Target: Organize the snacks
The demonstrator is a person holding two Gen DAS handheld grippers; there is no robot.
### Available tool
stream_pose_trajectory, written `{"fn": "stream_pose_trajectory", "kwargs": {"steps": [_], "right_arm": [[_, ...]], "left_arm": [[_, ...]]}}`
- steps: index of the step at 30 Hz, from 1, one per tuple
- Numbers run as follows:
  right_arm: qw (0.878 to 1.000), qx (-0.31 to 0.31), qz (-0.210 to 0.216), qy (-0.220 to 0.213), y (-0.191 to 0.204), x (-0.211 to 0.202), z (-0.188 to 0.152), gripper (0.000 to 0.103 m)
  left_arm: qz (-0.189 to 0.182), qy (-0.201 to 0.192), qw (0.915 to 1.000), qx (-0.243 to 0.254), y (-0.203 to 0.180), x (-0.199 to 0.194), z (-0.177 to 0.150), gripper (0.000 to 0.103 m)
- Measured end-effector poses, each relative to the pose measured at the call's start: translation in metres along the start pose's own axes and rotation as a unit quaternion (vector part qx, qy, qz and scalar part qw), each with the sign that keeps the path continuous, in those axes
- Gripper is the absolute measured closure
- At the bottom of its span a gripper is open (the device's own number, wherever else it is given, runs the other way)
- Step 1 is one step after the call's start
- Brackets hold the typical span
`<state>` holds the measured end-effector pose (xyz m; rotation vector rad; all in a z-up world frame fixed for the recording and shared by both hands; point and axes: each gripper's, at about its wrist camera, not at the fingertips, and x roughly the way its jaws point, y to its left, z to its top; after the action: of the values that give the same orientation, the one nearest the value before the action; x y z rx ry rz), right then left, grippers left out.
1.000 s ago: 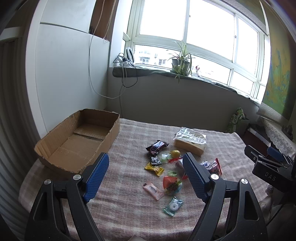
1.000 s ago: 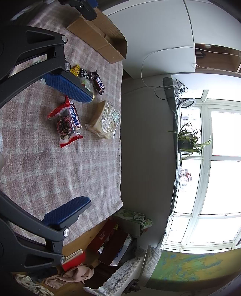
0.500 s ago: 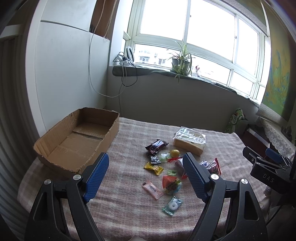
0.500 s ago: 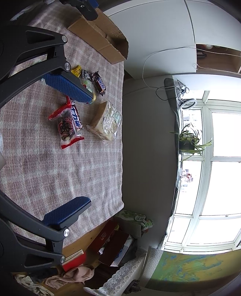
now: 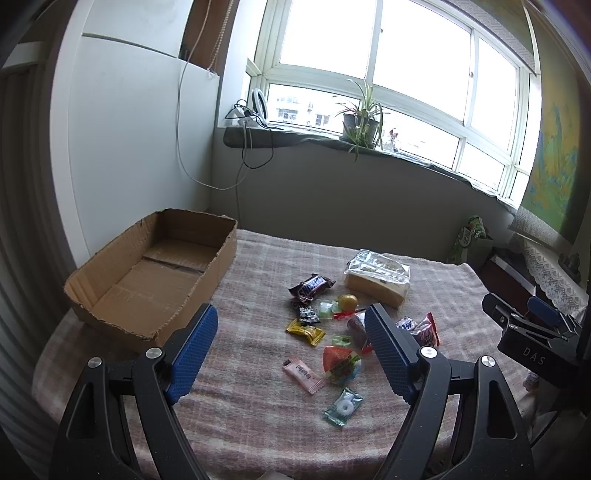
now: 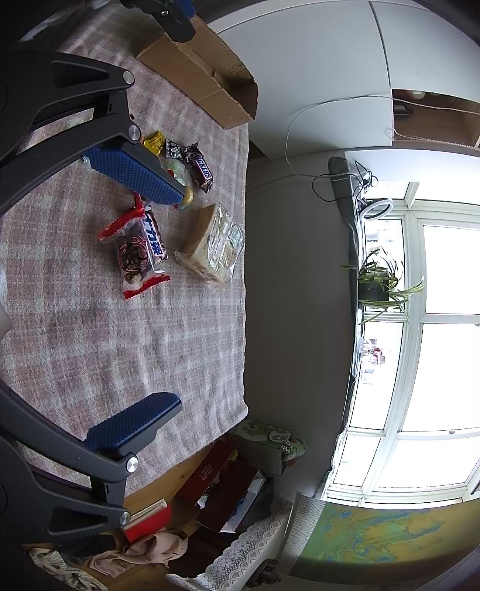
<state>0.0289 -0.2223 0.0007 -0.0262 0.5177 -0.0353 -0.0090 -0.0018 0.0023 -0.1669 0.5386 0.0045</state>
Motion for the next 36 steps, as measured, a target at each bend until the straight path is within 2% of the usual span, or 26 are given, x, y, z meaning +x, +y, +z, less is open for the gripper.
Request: {"fn": "stream_pose_trajectory", "kwargs": {"steps": [12,16,20,24,32,34,36], "right_arm": [[0.999,-0.015,0.011,0.030,-0.006,0.017,-0.022,0.000],[0.999,-0.021,0.007,0.029,-0.007,0.019,-0.023,0.000],[0.999,-0.023,0.014,0.033,-0.009,0.022,-0.024,0.000],[0.998,-0.036,0.025,0.036,-0.006,0.026,-0.027,0.000],[0.992,-0.051,0.088,0.075,0.002,0.049,-0.033,0.000],[0.990,-0.049,0.102,0.086,0.003,0.058,-0.035,0.000],[0.986,-0.043,0.121,0.104,0.003,0.068,-0.037,0.006]], "left_arm": [[0.009,0.046,0.9989,0.006,0.011,0.019,-0.023,0.021],[0.012,0.043,0.9990,0.005,0.013,0.019,-0.026,0.021],[0.000,0.036,0.9993,0.007,0.013,0.020,-0.029,0.021],[-0.018,0.052,0.9984,0.012,0.009,0.027,-0.032,0.021],[-0.055,0.081,0.9950,0.022,-0.007,0.043,-0.040,0.023],[-0.064,0.089,0.9937,0.024,-0.011,0.050,-0.042,0.026],[-0.074,0.099,0.9920,0.025,-0.014,0.057,-0.043,0.029]]}}
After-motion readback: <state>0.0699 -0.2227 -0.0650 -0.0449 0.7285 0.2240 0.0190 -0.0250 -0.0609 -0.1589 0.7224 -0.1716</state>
